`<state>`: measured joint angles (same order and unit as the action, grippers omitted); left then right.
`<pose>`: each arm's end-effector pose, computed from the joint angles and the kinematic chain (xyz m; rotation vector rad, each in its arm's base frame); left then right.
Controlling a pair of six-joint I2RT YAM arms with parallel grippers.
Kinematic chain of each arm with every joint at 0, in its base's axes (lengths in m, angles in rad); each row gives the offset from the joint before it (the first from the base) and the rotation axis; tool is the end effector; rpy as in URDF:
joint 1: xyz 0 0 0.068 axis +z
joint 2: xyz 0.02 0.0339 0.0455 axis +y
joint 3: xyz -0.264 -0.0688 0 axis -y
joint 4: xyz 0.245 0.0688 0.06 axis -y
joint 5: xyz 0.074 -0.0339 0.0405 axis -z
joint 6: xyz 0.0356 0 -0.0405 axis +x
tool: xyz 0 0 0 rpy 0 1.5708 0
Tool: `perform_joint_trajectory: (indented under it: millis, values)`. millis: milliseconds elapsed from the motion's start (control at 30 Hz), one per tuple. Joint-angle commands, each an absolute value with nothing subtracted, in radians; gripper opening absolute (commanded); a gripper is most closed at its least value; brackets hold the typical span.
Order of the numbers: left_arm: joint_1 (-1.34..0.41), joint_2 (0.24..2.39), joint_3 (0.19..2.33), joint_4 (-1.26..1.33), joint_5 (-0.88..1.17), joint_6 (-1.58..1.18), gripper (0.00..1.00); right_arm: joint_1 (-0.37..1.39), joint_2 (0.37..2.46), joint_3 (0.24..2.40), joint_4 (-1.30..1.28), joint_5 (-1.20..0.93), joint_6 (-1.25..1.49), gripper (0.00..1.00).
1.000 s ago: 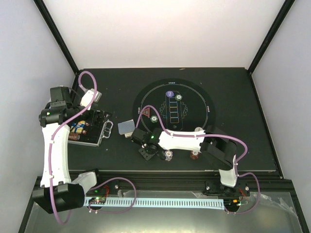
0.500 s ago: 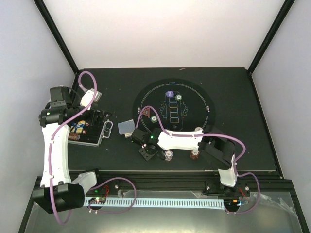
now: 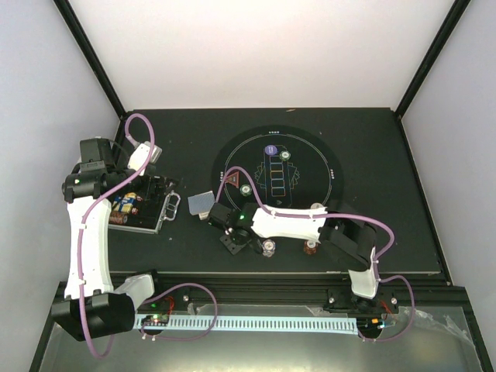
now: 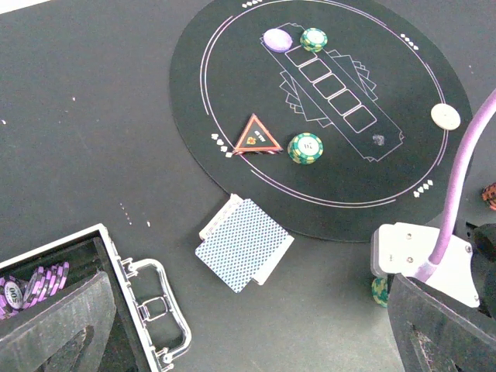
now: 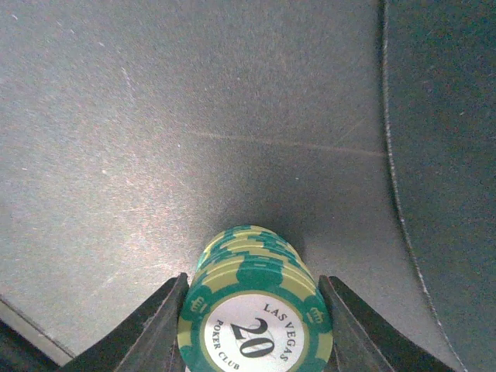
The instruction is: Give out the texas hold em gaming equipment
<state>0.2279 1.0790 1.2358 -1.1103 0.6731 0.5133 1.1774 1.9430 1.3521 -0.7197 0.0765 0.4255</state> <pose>0.1871 0.0206 0.3607 0.5798 2.2354 -0.4834 0.1486 0.3509 0.1669 -1.0511 2.7024 0.1953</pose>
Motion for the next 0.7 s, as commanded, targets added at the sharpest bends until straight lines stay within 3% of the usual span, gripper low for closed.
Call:
perform_joint_trajectory:
  millis: [0, 200, 467, 667]
  values:
    - [0.235, 1.066, 1.242, -1.11, 0.667, 0.519, 0.99, 1.175, 1.867, 1.406, -0.759, 0.113, 0.424, 0.42]
    - [0.235, 1.065, 1.244, -1.107, 0.675, 0.514, 0.99, 1.122, 1.775, 1.408, -0.813, 0.151, 0.419, 0.41]
    - [0.235, 1.065, 1.243, -1.109, 0.672, 0.518, 0.99, 0.833, 1.608, 1.179, -0.772, 0.152, 0.384, 0.41]
    - [0.235, 1.065, 1.242, -1.108, 0.676, 0.518, 0.99, 0.681, 1.597, 1.078, -0.712, 0.149, 0.359, 0.41]
